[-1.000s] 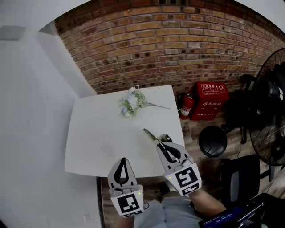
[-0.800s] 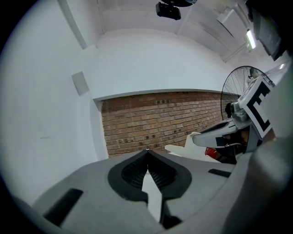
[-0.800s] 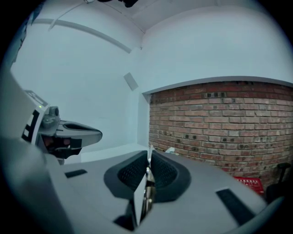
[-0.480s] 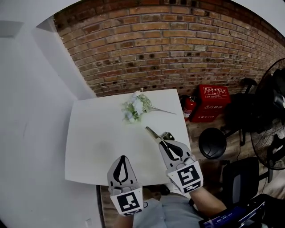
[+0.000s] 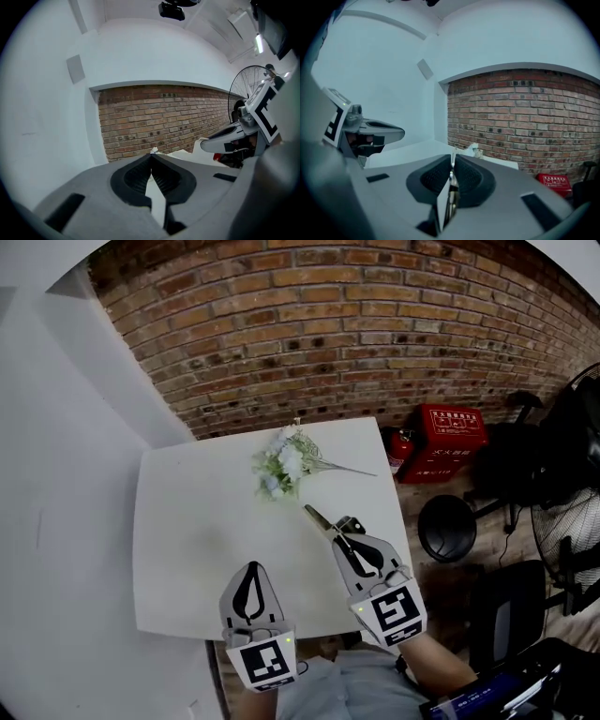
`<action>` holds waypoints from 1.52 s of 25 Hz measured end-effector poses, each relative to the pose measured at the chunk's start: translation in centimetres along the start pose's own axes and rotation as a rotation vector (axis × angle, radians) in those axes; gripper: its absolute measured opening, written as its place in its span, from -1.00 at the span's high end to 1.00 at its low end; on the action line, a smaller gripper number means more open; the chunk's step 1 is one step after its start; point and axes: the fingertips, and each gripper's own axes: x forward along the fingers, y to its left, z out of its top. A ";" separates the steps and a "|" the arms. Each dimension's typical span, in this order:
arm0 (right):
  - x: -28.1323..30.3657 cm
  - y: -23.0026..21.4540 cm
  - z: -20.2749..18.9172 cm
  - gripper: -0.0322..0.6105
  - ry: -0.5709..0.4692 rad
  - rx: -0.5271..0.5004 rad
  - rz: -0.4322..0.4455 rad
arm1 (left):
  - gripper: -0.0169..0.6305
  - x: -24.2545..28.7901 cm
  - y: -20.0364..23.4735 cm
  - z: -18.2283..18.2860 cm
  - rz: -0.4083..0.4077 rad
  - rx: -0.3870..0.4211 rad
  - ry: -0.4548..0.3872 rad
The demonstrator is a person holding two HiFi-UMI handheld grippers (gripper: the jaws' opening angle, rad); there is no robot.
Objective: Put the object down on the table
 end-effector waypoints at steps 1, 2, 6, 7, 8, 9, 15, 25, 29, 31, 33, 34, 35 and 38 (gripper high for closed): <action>0.3 -0.1 -0.4 0.80 0.012 0.007 -0.001 | 0.92 0.4 0.0 -0.3 -0.006 -0.001 0.012; 0.6 -0.3 -0.9 0.80 0.023 0.015 -0.002 | 0.92 0.8 0.0 -0.7 -0.012 0.000 0.023; 1.9 -0.6 -3.4 0.80 0.073 0.051 -0.004 | 0.92 2.4 0.0 -2.6 -0.035 0.002 0.070; 2.2 -0.6 -4.1 0.80 0.088 0.063 -0.004 | 0.92 2.7 0.0 -3.2 -0.040 0.000 0.082; 2.4 -0.5 -4.8 0.80 0.103 0.074 -0.003 | 0.92 3.0 0.0 -3.8 -0.044 -0.002 0.092; 2.7 -0.5 -5.5 0.80 0.116 0.082 -0.002 | 0.92 3.4 0.0 -4.3 -0.046 -0.003 0.101; 3.2 -0.4 -9.3 0.80 0.182 0.115 -0.004 | 0.92 4.4 -0.3 -6.6 -0.066 -0.011 0.152; 3.5 0.3 -14.0 0.79 0.248 0.169 -0.010 | 0.92 5.2 -1.0 -10.2 -0.103 -0.011 0.209; 3.6 0.6 -15.2 0.79 0.259 0.171 -0.016 | 0.92 5.1 -1.0 -11.2 -0.113 -0.010 0.213; 3.6 0.7 -15.8 0.79 0.269 0.175 -0.019 | 0.92 5.0 -1.2 -11.6 -0.122 -0.018 0.221; 3.6 0.8 -16.1 0.79 0.280 0.181 -0.024 | 0.92 4.9 -1.3 -12.0 -0.131 -0.016 0.224; 3.6 0.8 -16.3 0.79 0.283 0.183 -0.026 | 0.92 4.9 -1.3 -12.1 -0.134 -0.012 0.223; 3.6 0.8 -16.4 0.79 0.285 0.182 -0.028 | 0.92 4.9 -1.2 -12.3 -0.135 -0.003 0.219; 3.6 0.8 -16.9 0.79 0.294 0.181 -0.028 | 0.92 5.0 -1.1 -12.5 -0.137 -0.007 0.222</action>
